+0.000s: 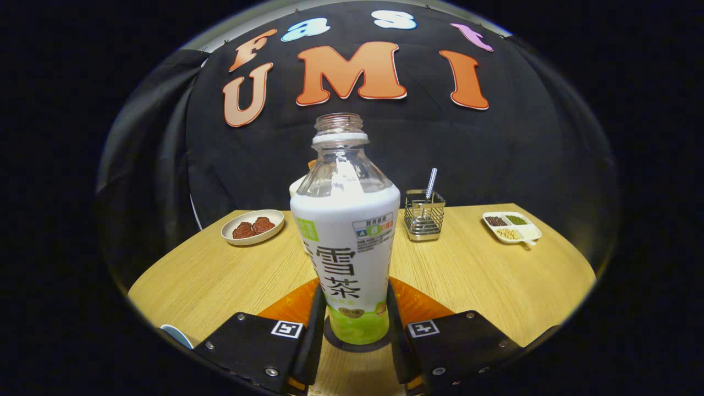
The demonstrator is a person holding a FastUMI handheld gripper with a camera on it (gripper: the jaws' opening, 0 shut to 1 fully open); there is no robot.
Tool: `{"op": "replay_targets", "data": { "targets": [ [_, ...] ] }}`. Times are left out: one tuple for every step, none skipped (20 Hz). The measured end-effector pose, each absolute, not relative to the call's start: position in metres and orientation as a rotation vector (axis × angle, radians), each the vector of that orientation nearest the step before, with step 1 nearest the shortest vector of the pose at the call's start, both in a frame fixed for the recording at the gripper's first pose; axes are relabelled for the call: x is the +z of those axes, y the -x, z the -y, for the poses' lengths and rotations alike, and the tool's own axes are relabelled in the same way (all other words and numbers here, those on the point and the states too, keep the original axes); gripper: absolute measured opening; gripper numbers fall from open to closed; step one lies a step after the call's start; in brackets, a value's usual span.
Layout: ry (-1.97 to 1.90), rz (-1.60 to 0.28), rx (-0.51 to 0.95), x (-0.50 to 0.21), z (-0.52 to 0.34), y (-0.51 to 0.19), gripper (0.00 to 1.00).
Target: Take the bottle from table, then pour the juice into the cup, finally place the bottle on the coaster
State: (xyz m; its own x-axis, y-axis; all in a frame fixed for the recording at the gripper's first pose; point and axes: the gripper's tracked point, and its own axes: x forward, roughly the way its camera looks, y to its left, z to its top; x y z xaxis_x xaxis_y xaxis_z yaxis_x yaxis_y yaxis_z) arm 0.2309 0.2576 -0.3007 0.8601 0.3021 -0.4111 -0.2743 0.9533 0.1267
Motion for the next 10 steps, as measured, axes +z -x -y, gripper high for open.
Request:
{"op": "replay_targets", "data": {
  "targets": [
    [-0.064, -0.451, 0.302, -0.306, -0.258, -0.232, 0.54],
    [-0.060, -0.451, 0.300, -0.309, -0.257, -0.232, 0.54],
    [-0.057, -0.448, 0.303, -0.310, -0.258, -0.232, 0.54],
    [-0.061, -0.450, 0.306, -0.312, -0.259, -0.232, 0.54],
    [-0.065, -0.451, 0.309, -0.314, -0.259, -0.233, 0.54],
    [-0.064, -0.452, 0.309, -0.316, -0.259, -0.233, 0.54],
    [-0.057, -0.456, 0.310, -0.318, -0.258, -0.233, 0.54],
    [-0.053, -0.446, 0.311, -0.318, -0.260, -0.234, 0.54],
    [-0.049, -0.448, 0.310, -0.317, -0.259, -0.233, 0.54],
    [-0.047, -0.450, 0.310, -0.318, -0.259, -0.232, 0.54]
  ]
}}
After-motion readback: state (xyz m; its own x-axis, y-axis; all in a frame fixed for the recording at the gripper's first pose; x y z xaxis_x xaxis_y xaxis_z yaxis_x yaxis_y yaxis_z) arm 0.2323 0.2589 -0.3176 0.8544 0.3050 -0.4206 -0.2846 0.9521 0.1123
